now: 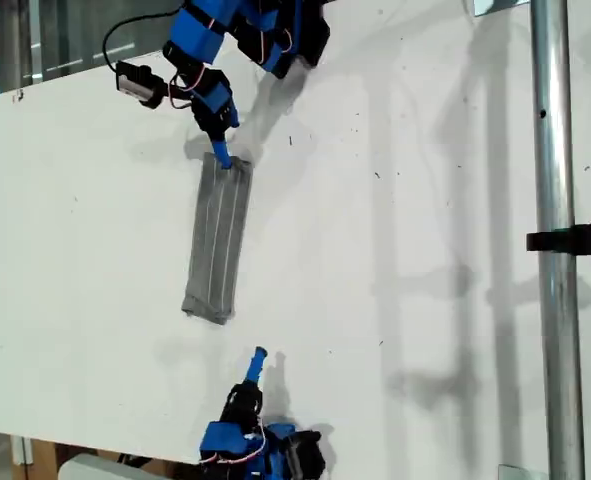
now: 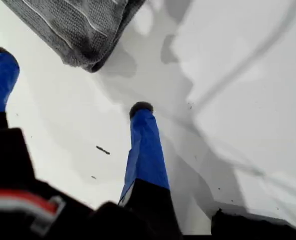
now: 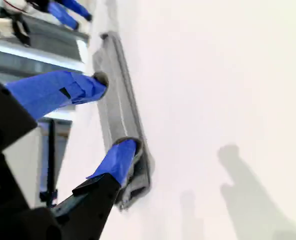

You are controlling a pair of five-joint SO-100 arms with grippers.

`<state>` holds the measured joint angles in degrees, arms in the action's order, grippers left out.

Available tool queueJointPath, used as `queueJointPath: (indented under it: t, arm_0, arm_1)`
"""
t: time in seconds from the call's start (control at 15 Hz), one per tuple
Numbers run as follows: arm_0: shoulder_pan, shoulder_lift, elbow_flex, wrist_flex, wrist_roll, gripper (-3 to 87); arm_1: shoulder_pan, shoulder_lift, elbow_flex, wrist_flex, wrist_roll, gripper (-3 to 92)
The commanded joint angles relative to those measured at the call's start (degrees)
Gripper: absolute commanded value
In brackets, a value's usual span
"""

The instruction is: Grasp corners of a towel and fold twice.

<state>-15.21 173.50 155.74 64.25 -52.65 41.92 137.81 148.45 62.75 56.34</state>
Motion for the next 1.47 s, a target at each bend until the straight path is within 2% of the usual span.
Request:
queueJointPath:
  t: [0.0, 0.27, 0.73, 0.8, 0.87, 0.93, 1.0, 1.13, 1.27, 1.4]
  arm_0:
    - [4.8, 24.2, 13.3, 0.7, -4.7, 8.7]
    - [8.3, 25.8, 21.2, -0.6, -7.6, 8.8]
    - [9.1, 25.8, 22.2, -0.5, -7.3, 10.1]
    - [9.2, 25.8, 22.2, -0.4, -7.3, 10.1]
    - [9.3, 25.8, 22.2, -0.4, -7.3, 10.1]
    - [9.4, 25.8, 22.3, -0.4, -7.4, 10.1]
    - [9.5, 25.8, 22.3, -0.4, -7.4, 10.1]
    - [9.6, 25.8, 22.3, -0.4, -7.2, 10.1]
    - [9.6, 25.8, 22.3, -0.4, -6.9, 10.1]
    - [9.7, 25.8, 22.3, -0.4, -7.0, 10.1]
  arm_1:
    - [0.8, -4.2, -0.4, -5.5, 3.6, 44.5]
    - [-0.4, -27.1, -9.2, -14.8, 8.0, 44.9]
    - [-2.6, -43.5, -21.3, -29.7, 9.8, 40.7]
    - [-3.2, -45.7, -23.2, -31.8, 9.8, 38.1]
    - [-3.7, -47.2, -24.4, -33.4, 11.2, 15.9]
    - [-3.5, -49.1, -27.1, -30.8, 12.1, 3.9]
    - [-3.2, -49.2, -28.6, -25.7, 11.4, 0.5]
    - [-3.3, -42.5, -27.7, -10.1, 9.0, -0.2]
    - [-6.9, -29.6, -25.8, 11.3, 9.3, -0.2]
    - [-13.3, -9.8, -24.8, 29.7, 16.3, -0.2]
